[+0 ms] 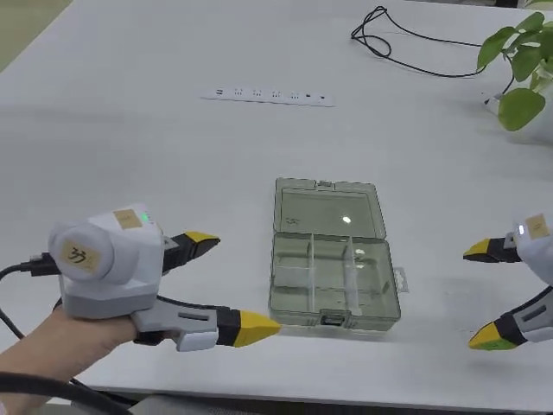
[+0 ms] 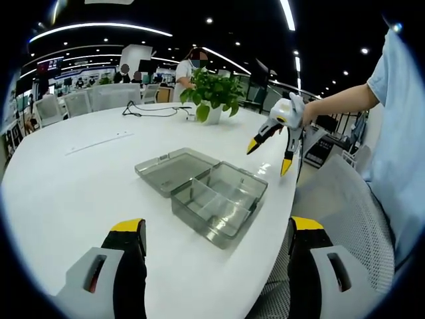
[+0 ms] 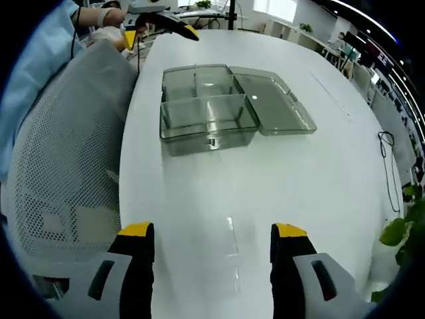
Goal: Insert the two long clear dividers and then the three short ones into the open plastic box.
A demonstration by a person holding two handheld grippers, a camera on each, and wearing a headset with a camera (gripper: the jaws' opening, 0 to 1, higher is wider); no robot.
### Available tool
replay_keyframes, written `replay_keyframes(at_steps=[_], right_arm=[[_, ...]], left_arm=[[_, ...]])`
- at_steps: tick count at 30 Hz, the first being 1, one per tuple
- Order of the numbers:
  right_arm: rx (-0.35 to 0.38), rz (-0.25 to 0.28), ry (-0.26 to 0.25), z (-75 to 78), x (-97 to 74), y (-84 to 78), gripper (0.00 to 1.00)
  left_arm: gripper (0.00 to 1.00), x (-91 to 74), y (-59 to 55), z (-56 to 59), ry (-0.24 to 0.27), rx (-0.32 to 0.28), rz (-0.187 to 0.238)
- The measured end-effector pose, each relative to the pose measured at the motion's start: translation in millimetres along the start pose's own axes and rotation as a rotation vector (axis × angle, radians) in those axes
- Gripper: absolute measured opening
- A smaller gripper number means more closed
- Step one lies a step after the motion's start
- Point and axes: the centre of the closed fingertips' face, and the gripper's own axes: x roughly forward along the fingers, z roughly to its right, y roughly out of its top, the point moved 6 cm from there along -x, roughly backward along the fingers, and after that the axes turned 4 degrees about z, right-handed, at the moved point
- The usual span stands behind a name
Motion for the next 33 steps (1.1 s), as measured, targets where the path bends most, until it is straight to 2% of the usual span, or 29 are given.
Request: replay_keyframes(at_steps=[4, 5, 8, 9, 18, 23, 33], right_arm=[[0.005, -0.023, 0.022, -0.8, 5.2, -3.5, 0.64], [-0.03, -0.057, 0.024, -0.2, 5.5, -6.6, 0.62], [-0.053, -0.081, 0.041, -3.2, 9.0, -8.9, 0.58], [-0.087, -0.107, 0.05, -3.5, 9.6, -11.3, 0.56], [-0.116, -0.133, 0.06, 0.3, 13.7, -13.6, 0.44], [-0.132, -0.154, 0.06, 7.8, 17.7, -22.9, 0.41], [-0.128, -0.165, 0.088, 1.5, 19.5, -20.6, 0.36]], left_arm=[[0.9, -1.0, -0.6, 0.0, 0.004, -0.003, 0.002], [0.89, -1.3, -0.7, 0.4, 0.005, -0.004, 0.002], [0.89, -2.0, -1.0, 1.1, 0.005, -0.004, 0.002], [0.89, -2.3, -1.2, 1.0, 0.006, -0.006, 0.001], [0.89, -3.4, -1.2, -1.6, 0.009, -0.008, 0.002], [0.89, -3.0, -1.3, -2.6, 0.008, -0.008, 0.0], [0.88, -1.2, -0.7, -6.0, 0.004, -0.007, -0.002]])
